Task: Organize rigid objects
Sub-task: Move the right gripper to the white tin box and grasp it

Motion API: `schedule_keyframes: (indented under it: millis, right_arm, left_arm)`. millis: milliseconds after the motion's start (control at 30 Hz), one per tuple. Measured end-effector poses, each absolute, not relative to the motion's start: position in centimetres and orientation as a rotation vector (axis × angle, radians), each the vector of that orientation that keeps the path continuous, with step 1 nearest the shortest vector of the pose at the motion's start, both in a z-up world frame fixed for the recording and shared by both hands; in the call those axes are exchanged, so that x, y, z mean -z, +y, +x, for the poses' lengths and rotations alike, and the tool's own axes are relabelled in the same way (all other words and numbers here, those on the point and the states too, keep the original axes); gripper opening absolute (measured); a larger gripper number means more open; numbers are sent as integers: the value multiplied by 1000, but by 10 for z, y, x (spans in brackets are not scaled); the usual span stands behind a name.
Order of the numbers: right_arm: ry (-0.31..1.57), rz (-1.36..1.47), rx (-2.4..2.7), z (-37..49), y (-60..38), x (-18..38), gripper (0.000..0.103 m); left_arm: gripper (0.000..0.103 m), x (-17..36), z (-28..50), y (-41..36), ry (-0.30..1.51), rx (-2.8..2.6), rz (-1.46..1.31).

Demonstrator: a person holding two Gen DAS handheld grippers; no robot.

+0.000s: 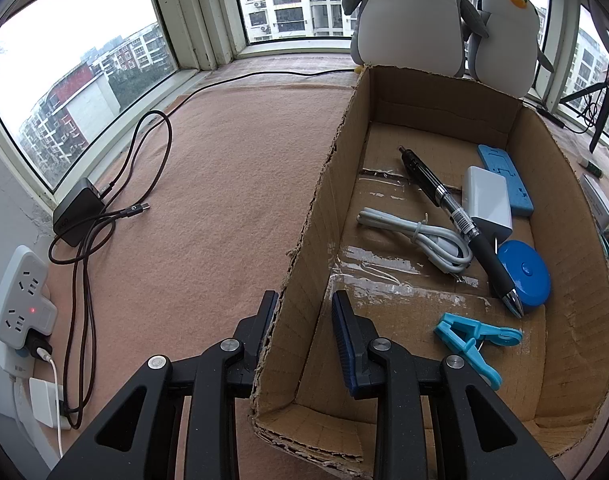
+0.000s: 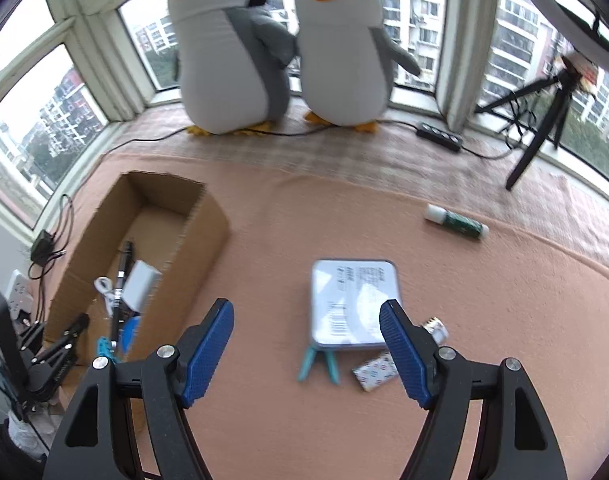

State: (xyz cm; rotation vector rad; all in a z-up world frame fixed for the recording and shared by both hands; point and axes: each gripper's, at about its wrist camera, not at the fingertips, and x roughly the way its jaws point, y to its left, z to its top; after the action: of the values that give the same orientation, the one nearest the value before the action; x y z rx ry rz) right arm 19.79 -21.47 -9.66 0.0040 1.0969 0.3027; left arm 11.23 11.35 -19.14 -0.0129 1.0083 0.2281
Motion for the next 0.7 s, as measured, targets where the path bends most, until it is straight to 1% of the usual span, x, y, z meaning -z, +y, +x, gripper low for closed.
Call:
schedule_keyframes:
  millis: [167, 333, 700]
  right_arm:
    - [1184, 81, -288, 214, -239, 119, 72]
    - [1234, 90, -303, 222, -242, 131, 72]
    - [1290, 71, -277, 235, -237, 150, 72]
  left_arm:
    - [29, 192, 112, 113, 1009, -228, -12]
    - [29, 191, 112, 113, 1009, -228, -12]
    - [29, 191, 112, 113, 1009, -228, -12]
